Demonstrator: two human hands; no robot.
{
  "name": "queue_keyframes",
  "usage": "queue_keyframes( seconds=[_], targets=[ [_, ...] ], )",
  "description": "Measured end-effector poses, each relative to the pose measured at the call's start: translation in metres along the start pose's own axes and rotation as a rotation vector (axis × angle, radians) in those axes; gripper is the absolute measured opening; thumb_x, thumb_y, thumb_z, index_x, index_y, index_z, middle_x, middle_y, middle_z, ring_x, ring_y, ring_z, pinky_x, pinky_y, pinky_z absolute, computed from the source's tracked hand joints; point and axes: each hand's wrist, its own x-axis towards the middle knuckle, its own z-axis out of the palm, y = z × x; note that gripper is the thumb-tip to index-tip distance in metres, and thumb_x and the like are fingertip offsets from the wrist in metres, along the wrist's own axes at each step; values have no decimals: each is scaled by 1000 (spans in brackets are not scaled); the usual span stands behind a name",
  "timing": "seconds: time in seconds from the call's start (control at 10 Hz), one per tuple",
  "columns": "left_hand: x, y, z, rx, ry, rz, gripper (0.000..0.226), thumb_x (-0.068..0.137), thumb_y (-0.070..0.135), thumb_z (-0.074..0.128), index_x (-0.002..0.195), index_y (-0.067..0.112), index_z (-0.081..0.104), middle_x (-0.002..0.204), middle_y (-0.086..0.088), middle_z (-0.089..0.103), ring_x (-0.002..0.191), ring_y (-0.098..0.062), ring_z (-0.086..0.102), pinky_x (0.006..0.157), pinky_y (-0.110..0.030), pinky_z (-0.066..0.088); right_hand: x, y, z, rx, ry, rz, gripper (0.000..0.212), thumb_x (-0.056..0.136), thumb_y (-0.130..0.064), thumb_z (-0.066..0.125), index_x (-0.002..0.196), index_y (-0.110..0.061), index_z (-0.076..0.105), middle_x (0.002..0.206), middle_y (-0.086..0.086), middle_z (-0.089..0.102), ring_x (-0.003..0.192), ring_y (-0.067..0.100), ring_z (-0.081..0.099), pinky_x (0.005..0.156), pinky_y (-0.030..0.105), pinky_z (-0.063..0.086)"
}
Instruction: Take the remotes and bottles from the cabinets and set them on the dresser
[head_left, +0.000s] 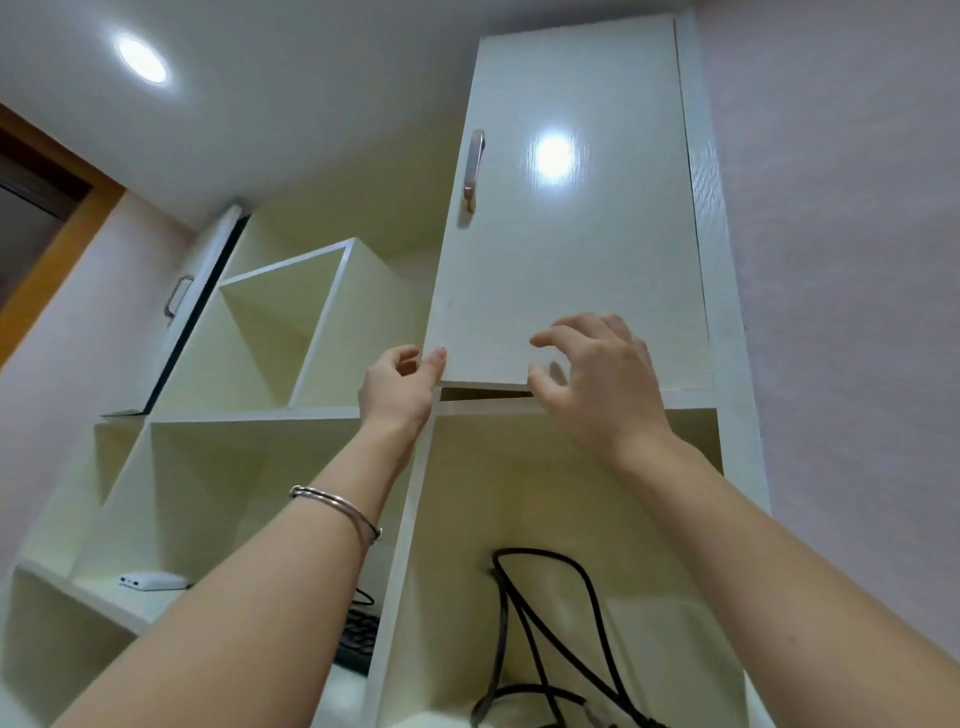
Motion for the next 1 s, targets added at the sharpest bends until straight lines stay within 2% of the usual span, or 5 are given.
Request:
queue_keyframes(
  seconds=[0.2, 0.5, 0.7, 0.9, 1.0],
  targets=[
    [17, -22, 24, 46, -14, -181, 57, 86, 41, 59, 129, 5, 50, 133, -12, 55, 124, -29, 49, 107, -37, 38, 5, 9, 17, -69, -65, 58, 31, 86, -27, 52, 115, -22, 63, 126, -5, 58, 126, 15, 37, 104, 31, 20],
    [28, -35, 43, 147, 87, -219, 51, 80, 41, 64, 120, 13, 49, 126, -10, 51, 123, -29, 43, 102, -45, 40, 7, 17, 24, -210, -110, 23, 29, 90, -25, 46, 111, -18, 66, 126, -6, 57, 123, 17, 38, 102, 30, 24],
    [11, -39, 28, 417, -70, 157, 41, 93, 30, 44, 133, 25, 48, 147, -5, 35, 132, -26, 36, 110, -41, 29, 3, 16, 22, -266, -176, -3, 32, 94, -27, 40, 116, -21, 62, 137, -5, 49, 131, 19, 31, 108, 32, 19],
    [-9, -46, 13, 703, -314, 192, 50, 97, 42, 27, 145, 30, 25, 158, 1, 14, 144, -27, 11, 115, -47, 13, -7, 17, 18, -261, -246, -33, 34, 92, -27, 41, 121, -20, 59, 142, -2, 44, 136, 19, 27, 113, 35, 17],
    [-16, -38, -2, 632, -390, 203, 52, 96, 34, 39, 145, 22, 28, 156, -2, 23, 144, -24, 17, 116, -43, 17, -10, 16, 7, -160, -196, 30, 32, 92, -24, 46, 118, -16, 62, 134, 1, 53, 131, 20, 36, 110, 35, 24]
  ],
)
